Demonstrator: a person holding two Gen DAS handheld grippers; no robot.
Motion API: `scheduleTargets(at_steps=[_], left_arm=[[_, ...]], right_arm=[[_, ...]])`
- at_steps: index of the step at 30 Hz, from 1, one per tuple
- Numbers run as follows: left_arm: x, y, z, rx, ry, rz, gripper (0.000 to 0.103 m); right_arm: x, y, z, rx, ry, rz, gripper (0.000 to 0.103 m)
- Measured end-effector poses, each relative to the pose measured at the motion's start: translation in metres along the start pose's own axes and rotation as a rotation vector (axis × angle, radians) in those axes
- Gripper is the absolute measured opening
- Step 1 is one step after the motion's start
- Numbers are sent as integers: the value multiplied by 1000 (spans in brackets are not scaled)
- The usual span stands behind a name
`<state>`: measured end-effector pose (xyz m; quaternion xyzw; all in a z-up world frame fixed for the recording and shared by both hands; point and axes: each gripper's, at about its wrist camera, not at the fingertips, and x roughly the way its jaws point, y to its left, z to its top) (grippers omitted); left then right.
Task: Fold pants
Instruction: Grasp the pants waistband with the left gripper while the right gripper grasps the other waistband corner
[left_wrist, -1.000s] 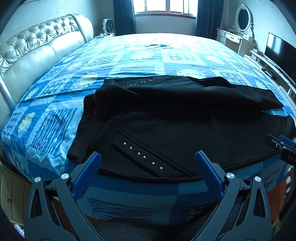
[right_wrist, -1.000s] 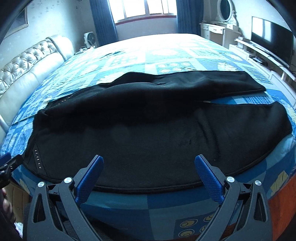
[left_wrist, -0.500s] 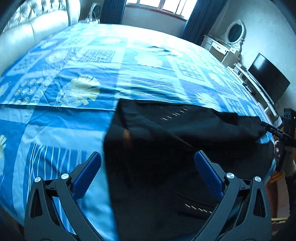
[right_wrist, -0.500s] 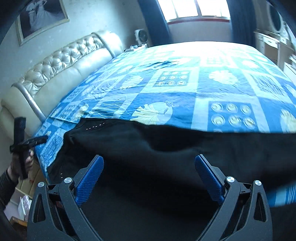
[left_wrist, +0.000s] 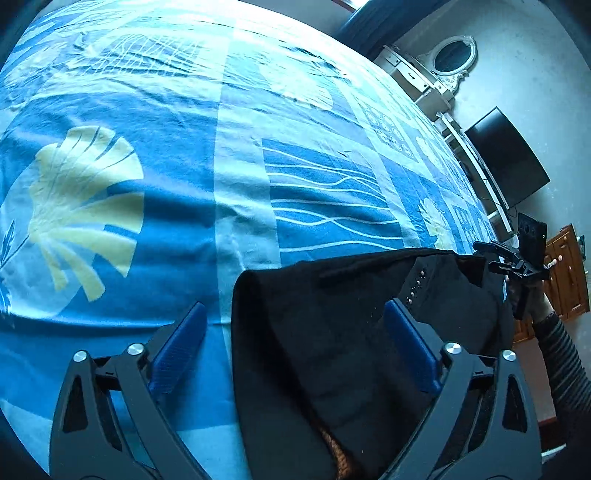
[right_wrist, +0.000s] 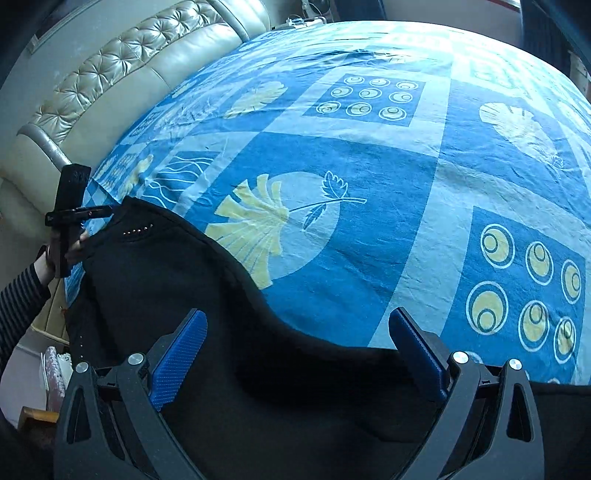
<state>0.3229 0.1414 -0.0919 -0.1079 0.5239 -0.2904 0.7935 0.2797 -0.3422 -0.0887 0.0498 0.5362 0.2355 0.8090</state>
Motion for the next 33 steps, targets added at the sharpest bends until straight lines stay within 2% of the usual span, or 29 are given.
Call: scheduleTargets(at_steps=[1, 3, 7, 8, 9, 11, 12, 13, 16, 19, 25, 28, 32, 33], left_arm=[[3, -2, 1, 16, 6, 14, 82], [5, -4, 2, 50, 17, 32, 65], [3, -5, 1, 79, 29, 84, 46], [2, -3, 1, 74, 31, 85, 37], [0, 0, 1, 65, 33, 77, 35], [-1, -1, 1, 67, 33, 81, 31], [-2, -4, 0, 80, 31, 88, 24], [-2, -7, 0, 90, 28, 91, 22], [-7, -19, 1, 110, 2, 114, 15], [-23, -29, 5, 107, -54, 114, 14], [-70, -55, 1, 106, -164, 63, 12], [-95, -67, -14, 101, -213, 33, 12], [-122, -79, -49, 85, -252, 23, 12], [-127, -81, -60, 81, -260, 28, 8]], right_arm=[[2, -2, 2, -1, 10, 13, 98], [6, -3, 5, -14, 23, 34, 98], [19, 2, 7, -59, 89, 23, 97], [22, 4, 7, -66, 102, 21, 96], [26, 7, 7, -78, 123, 3, 94], [30, 12, 6, -112, 147, -40, 73], [29, 14, 7, -115, 155, -28, 51], [27, 14, 8, -95, 170, 28, 30], [22, 29, 6, -150, 181, -20, 21], [4, 43, 5, -178, 123, -82, 18], [-54, 77, -10, -230, -67, -219, 17], [-78, 109, -37, -311, -150, -334, 17], [-90, 147, -82, -392, -205, -455, 17], [-91, 154, -95, -405, -213, -472, 16]])
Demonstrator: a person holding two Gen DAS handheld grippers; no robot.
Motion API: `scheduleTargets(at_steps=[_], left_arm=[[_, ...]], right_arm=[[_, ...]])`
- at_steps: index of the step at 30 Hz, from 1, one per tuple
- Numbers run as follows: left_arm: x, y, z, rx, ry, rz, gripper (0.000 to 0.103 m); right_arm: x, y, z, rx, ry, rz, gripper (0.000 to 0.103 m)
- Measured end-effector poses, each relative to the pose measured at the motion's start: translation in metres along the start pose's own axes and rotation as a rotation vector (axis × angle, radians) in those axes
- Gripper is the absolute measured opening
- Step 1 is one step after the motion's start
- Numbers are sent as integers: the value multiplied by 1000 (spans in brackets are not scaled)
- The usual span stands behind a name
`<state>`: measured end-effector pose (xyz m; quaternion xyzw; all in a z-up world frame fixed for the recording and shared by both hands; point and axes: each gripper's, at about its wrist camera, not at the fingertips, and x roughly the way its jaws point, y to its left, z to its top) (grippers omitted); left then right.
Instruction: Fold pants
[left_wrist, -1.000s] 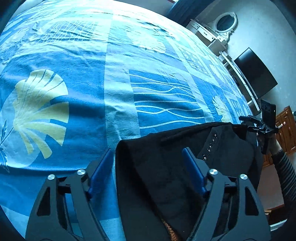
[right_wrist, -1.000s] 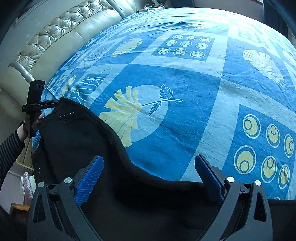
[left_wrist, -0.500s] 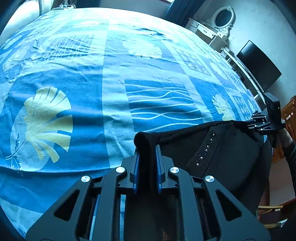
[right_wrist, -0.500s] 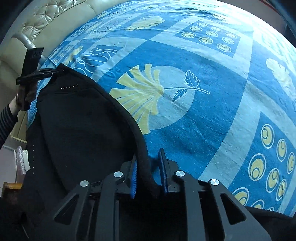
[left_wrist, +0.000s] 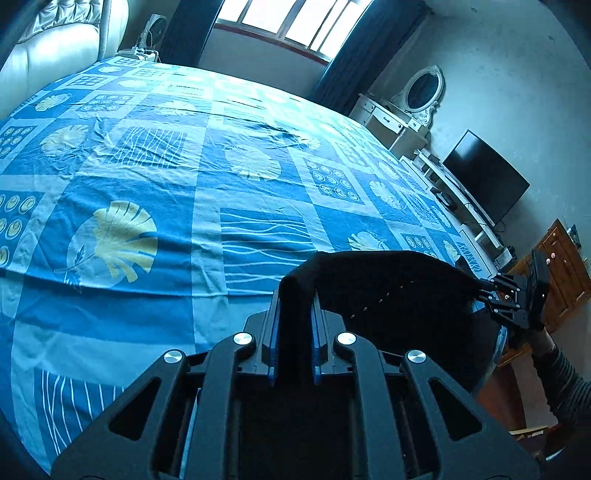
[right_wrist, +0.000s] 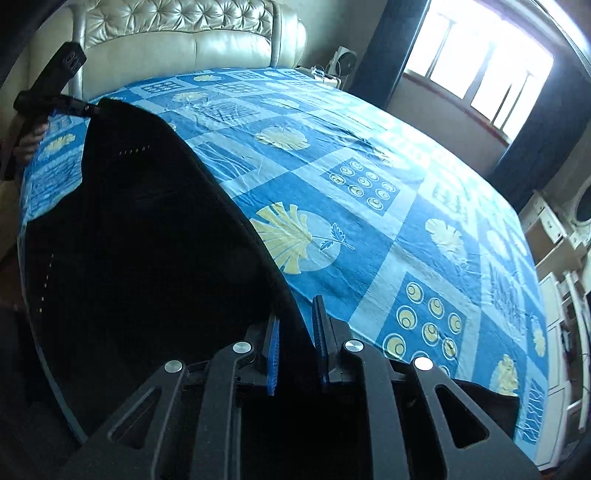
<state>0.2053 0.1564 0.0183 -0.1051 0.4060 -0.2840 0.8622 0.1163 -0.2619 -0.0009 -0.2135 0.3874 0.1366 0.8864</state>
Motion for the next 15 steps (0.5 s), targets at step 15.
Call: scheduleTargets(at_steps=[15], left_arm=[[-33, -4, -132, -158, 43, 12, 8]], right_arm=[[-10, 91, -101, -4, 87, -28, 14]])
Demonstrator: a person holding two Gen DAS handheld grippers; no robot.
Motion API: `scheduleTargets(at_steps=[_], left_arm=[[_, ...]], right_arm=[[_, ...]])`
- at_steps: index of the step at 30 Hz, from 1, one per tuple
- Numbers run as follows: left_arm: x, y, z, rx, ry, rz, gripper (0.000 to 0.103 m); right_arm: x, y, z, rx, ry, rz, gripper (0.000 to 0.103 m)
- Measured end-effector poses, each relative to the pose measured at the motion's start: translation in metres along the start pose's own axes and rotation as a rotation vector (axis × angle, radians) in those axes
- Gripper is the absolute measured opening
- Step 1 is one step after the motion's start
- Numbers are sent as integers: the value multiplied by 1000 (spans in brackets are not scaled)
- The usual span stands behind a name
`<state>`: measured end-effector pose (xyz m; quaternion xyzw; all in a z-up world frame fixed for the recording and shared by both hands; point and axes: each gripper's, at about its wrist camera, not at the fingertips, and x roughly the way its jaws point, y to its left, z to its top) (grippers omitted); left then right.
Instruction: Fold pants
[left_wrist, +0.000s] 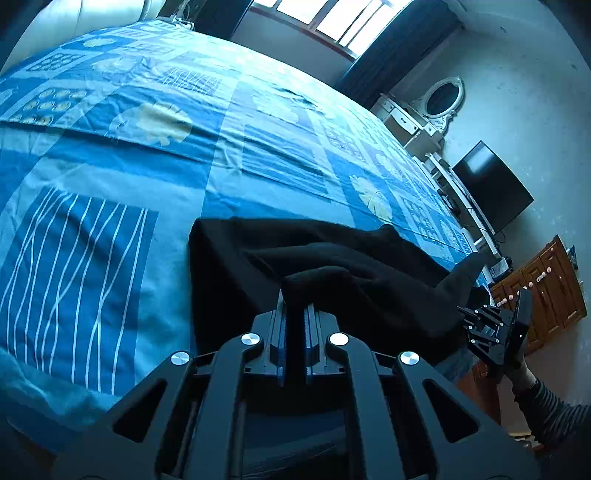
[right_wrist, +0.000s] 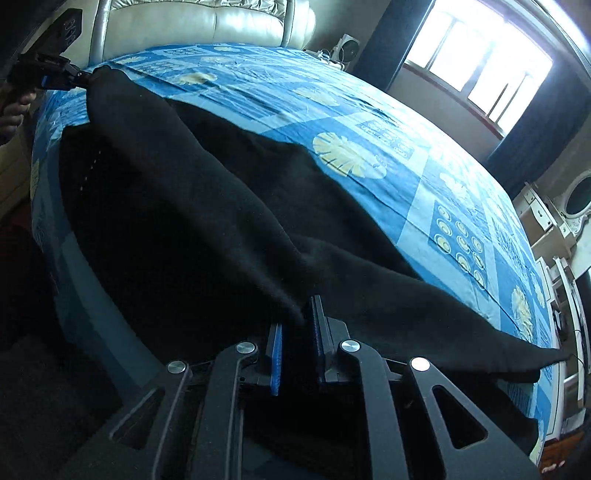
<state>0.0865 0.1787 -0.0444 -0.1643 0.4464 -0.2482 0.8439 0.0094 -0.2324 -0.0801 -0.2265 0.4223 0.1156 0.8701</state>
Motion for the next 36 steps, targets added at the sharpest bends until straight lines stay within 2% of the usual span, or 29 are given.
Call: scheduleTargets(at_steps=[2, 4, 5, 6, 8, 10, 12, 14, 16, 18, 26, 30, 36], left_arm=[[6, 7, -11, -38, 29, 13, 10], [12, 15, -22, -78, 64, 56, 16], [12, 19, -27, -102, 77, 72, 27], [9, 24, -34, -145, 76, 65, 34], [-1, 30, -43, -218, 50, 49, 39], [-12, 30, -49, -274, 26, 26, 46], [-20, 24, -54, -314, -7, 13, 59], [-23, 18, -57, -344, -29, 2, 61], [-20, 14, -58, -368, -36, -7, 63], [-13, 10, -56, -371, -23, 18, 63], [-7, 5, -55, -433, -33, 81, 67], [-2, 6, -58, -493, -26, 63, 67], [5, 8, -58, -571, -43, 53, 67]], right_arm=[[4, 9, -8, 3, 17, -4, 14], [1, 16, -13, -4, 10, -33, 16], [-4, 16, -14, 12, 12, -32, 16], [-7, 14, -15, 34, 13, -21, 21], [-18, 3, -19, 126, 7, 47, 42], [-28, -12, -25, 256, -6, 134, 48], [-33, -31, -34, 416, -12, 238, 49], [-33, -47, -46, 575, -21, 340, 51], [-29, -61, -55, 703, -22, 410, 54], [-22, -70, -63, 810, -6, 458, 54], [-6, -84, -91, 1106, -33, 638, 58], [-7, -82, -96, 1157, -42, 671, 59], [-10, -84, -97, 1149, -54, 672, 62]])
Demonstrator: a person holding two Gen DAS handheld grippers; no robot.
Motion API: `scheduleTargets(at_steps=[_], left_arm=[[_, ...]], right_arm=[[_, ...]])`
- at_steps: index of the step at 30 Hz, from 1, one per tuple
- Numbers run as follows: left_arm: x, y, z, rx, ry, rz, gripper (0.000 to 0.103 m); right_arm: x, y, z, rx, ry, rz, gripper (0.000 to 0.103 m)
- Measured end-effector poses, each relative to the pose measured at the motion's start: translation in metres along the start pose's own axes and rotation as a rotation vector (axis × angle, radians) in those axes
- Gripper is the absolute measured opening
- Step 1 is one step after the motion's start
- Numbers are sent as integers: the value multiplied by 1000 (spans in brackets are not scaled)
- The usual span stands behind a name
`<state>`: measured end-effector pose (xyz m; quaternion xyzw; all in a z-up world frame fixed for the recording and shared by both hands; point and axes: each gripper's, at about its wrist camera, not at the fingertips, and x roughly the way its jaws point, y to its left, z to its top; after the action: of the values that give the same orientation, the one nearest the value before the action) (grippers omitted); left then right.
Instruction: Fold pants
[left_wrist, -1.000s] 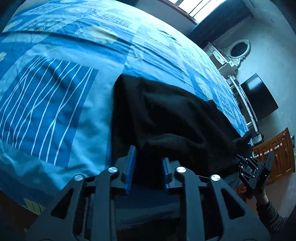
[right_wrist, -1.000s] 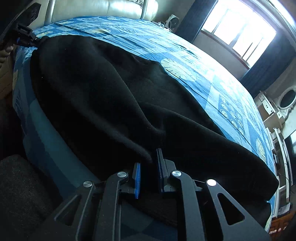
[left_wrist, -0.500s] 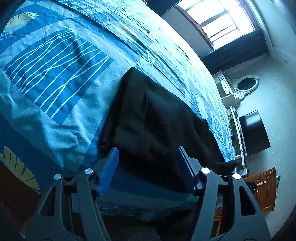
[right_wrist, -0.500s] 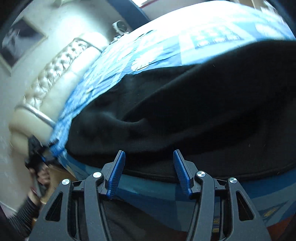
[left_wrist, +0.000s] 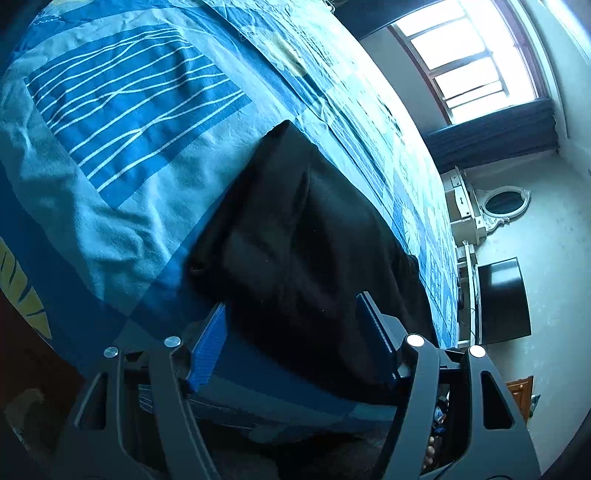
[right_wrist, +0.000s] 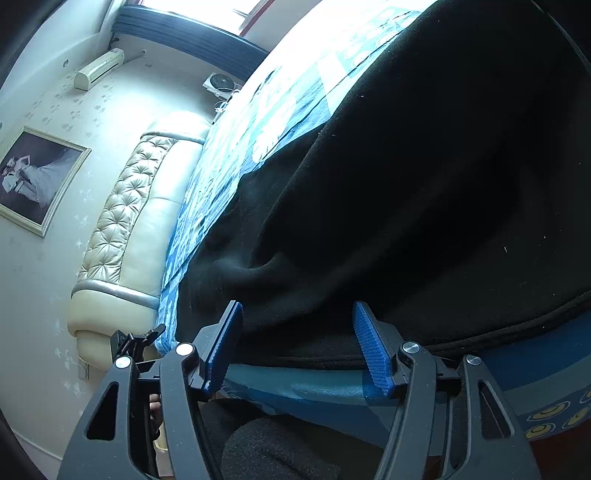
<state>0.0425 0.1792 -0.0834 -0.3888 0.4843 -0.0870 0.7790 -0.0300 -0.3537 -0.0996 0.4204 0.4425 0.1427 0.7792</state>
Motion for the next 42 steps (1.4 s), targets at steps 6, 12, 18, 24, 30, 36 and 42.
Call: scheduleTargets(at_steps=[6, 12, 18, 24, 30, 36, 42], left_arm=[[-6, -3, 1, -69, -29, -5, 67], [-1, -12, 0, -70, -28, 13, 67], [10, -7, 4, -97, -56, 15, 60], [15, -8, 9, -40, -61, 131, 9], [13, -2, 10, -51, -63, 155, 8], [16, -4, 10, -46, -50, 169, 8], [11, -9, 11, -37, -66, 204, 8]], right_arm=[[-2, -7, 4, 7, -1, 14, 63], [-3, -10, 4, 8, -4, 20, 63], [-5, -13, 4, 18, -10, 25, 63], [-11, -20, 6, 127, -44, 58, 63], [-20, -32, -4, 274, -72, 85, 63], [-3, -39, 10, 288, -99, 74, 53], [-8, -20, 10, 233, -87, 16, 9]])
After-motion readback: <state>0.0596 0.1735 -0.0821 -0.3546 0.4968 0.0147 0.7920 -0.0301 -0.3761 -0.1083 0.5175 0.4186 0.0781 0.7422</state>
